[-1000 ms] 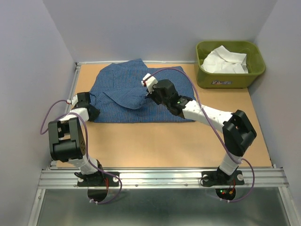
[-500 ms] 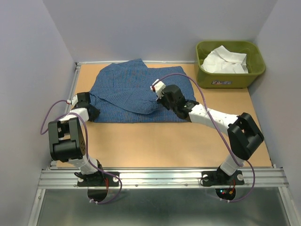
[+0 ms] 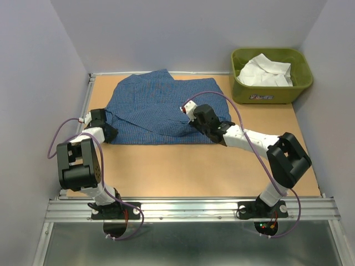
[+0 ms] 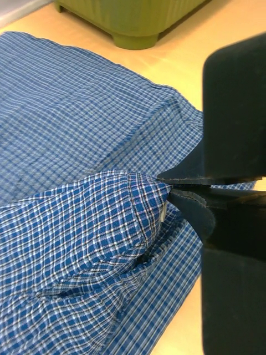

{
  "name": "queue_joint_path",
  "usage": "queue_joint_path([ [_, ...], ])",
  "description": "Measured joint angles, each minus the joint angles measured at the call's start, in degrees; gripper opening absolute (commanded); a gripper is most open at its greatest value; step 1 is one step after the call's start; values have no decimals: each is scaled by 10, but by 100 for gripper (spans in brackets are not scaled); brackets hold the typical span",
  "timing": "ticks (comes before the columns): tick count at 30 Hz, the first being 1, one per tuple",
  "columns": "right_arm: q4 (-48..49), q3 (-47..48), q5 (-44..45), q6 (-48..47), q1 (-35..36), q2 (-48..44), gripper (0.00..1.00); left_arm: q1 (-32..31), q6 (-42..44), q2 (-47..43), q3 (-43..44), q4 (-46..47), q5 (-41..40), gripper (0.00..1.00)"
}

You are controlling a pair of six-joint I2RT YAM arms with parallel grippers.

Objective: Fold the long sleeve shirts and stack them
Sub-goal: Fold the shirt

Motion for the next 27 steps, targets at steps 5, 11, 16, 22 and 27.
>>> queue_joint_path([
  [5, -7, -16, 7, 0, -8, 0, 14, 2, 0, -1, 0, -1, 3, 28],
  [11, -13, -18, 22, 6, -17, 0, 60, 2, 1, -7, -3, 0, 6, 32],
  [16, -25, -8, 45, 19, -18, 0, 78, 2, 14, -36, -5, -9, 11, 48],
  [22, -65, 83, 37, 83, -19, 0, 79, 1, 24, -115, 0, -27, 25, 65],
  [27, -69, 125, -34, 184, -25, 1, 77, -32, 42, -165, 38, -34, 28, 66],
])
